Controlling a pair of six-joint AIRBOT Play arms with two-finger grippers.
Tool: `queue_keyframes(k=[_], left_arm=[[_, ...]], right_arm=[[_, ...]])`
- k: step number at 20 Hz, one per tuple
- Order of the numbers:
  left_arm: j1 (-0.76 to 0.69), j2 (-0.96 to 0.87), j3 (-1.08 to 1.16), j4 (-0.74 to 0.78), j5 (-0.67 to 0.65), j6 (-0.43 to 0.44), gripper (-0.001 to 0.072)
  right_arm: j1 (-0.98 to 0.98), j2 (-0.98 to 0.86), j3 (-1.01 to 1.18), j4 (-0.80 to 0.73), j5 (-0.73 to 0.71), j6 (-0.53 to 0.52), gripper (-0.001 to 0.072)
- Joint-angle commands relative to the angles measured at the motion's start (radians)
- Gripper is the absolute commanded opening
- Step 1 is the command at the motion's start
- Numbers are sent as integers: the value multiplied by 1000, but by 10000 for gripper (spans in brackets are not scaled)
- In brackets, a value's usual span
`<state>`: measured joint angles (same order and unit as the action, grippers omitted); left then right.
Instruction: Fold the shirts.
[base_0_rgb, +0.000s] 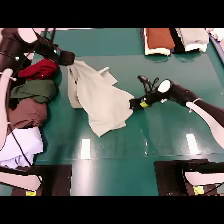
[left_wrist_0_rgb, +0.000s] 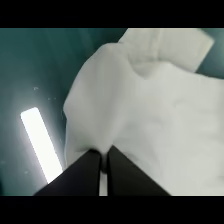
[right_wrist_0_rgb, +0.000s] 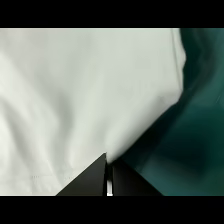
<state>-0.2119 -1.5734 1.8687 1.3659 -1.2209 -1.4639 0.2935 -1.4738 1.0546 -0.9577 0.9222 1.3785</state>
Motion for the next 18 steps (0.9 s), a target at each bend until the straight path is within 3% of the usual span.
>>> queue_keyframes(k=[1,6,9,14,18], left_arm=[[1,163,1,66,66,1,24],[1,549,1,99,89,45,24],[1,709,1,98,132,45,24],[1,719,-39,42,78,45,24],[0,620,-244,-106,-18,60,24]], right_arm=[[-15,83,168,-159,88,-2,16],[-177,370,551,-205,330,8,15],[-224,480,726,-206,391,36,15],[-241,538,796,-221,413,92,14],[-240,507,640,-221,489,125,14]])
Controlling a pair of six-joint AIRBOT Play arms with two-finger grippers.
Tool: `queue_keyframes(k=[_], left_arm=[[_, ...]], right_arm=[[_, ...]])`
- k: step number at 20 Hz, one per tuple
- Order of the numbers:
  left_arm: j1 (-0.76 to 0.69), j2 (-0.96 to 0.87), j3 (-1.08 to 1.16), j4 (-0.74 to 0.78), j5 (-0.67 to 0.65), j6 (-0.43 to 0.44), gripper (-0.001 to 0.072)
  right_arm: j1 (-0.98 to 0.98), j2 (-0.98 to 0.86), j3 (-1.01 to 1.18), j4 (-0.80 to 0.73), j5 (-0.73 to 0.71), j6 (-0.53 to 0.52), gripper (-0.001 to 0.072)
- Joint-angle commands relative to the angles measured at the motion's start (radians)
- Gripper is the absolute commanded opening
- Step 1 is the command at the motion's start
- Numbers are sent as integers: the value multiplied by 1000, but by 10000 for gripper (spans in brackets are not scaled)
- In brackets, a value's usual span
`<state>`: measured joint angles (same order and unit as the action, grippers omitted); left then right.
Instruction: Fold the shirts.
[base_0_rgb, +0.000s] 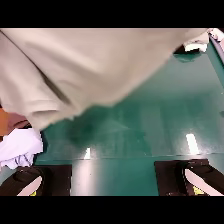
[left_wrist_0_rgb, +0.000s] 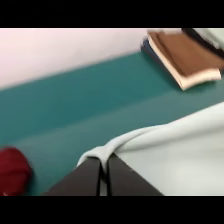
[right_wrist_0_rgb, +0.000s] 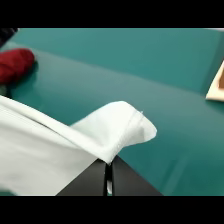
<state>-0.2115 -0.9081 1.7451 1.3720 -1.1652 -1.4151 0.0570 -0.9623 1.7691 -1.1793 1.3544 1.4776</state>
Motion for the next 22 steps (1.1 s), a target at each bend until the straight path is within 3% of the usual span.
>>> queue_keyframes(k=[1,4,8,9,10,11,18,22], left_arm=[[-11,-70,-194,-146,-93,26,24],[-127,-125,-465,-150,-74,82,24],[-308,-147,-755,-203,-33,82,27],[-328,-147,-786,-215,-19,82,162],[-330,-147,-794,-216,-4,80,553],[-313,-147,-782,-209,14,72,616],[105,-162,-584,-175,180,51,618],[254,-364,-584,-283,175,62,618]], right_arm=[[-4,-6,-142,-1,55,25,14],[-5,-3,-341,-39,17,26,14],[-5,6,-490,-51,-4,26,14],[-5,6,-510,-51,-8,26,14],[-4,6,-525,-51,-14,26,14],[-4,6,-532,-51,-19,26,14],[-4,6,-533,-51,-30,25,15],[-4,6,-534,-51,-50,25,15]])
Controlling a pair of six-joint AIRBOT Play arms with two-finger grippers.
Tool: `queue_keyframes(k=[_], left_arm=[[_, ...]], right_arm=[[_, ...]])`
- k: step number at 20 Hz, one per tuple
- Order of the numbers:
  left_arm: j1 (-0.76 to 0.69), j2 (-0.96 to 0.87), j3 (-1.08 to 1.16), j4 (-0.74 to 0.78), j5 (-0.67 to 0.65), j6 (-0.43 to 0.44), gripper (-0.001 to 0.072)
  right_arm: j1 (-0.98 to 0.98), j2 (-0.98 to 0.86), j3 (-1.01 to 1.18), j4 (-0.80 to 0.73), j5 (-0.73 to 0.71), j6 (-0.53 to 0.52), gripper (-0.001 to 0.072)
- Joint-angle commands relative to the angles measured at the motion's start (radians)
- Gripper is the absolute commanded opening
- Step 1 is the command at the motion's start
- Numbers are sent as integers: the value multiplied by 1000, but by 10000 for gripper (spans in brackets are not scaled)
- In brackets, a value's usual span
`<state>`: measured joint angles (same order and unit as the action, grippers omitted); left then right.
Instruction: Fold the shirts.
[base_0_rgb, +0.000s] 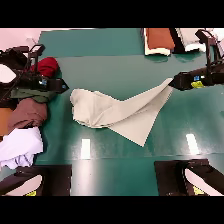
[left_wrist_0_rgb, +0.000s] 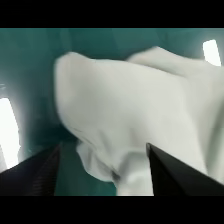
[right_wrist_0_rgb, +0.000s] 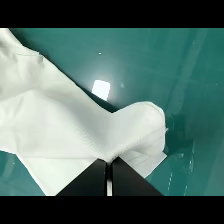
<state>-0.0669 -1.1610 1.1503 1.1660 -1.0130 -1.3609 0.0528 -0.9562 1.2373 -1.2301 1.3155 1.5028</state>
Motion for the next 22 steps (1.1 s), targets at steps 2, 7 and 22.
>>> queue_keyframes(k=[2,7,22], left_arm=[[134,-237,11,-177,17,56,618],[131,-443,11,-390,-35,198,619],[140,-356,96,-609,-68,322,24]], right_arm=[[0,0,-2,0,-11,0,15],[0,-3,-2,0,-11,0,15],[0,5,21,3,-49,0,15]])
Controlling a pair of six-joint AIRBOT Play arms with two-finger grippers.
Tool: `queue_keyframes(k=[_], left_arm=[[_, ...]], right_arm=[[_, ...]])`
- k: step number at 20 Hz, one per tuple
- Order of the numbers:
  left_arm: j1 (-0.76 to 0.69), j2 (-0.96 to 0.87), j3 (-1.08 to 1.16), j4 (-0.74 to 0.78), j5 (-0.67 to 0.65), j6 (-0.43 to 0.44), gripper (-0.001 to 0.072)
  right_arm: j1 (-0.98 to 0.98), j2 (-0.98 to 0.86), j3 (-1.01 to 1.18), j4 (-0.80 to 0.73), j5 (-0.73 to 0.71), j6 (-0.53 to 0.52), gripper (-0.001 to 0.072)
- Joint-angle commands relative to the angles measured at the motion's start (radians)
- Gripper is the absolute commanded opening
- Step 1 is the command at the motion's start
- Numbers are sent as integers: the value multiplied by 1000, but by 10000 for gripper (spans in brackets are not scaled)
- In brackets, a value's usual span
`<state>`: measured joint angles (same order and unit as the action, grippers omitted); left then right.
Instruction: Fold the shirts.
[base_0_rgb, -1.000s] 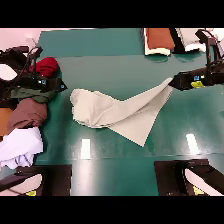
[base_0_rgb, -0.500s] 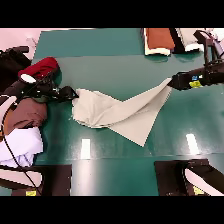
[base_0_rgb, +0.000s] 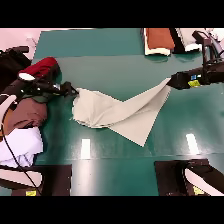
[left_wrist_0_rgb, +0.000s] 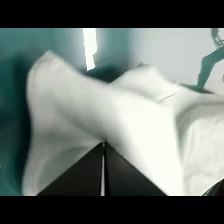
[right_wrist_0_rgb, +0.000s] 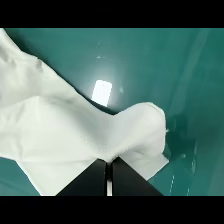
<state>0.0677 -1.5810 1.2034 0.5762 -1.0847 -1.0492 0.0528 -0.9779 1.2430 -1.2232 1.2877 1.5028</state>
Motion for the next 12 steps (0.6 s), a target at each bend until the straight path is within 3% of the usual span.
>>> queue_keyframes(k=[1,3,5,6,12], left_arm=[[8,106,71,-2,4,10,24],[8,154,92,65,-2,10,32],[8,145,88,161,-10,-90,618],[6,134,88,200,-23,-142,661],[-157,18,88,285,4,-181,660]], right_arm=[[0,39,40,-13,-19,0,15],[0,51,77,-10,-20,0,15],[0,50,91,-8,-18,0,15],[0,49,90,-7,-12,0,15],[2,8,90,0,29,0,15]])
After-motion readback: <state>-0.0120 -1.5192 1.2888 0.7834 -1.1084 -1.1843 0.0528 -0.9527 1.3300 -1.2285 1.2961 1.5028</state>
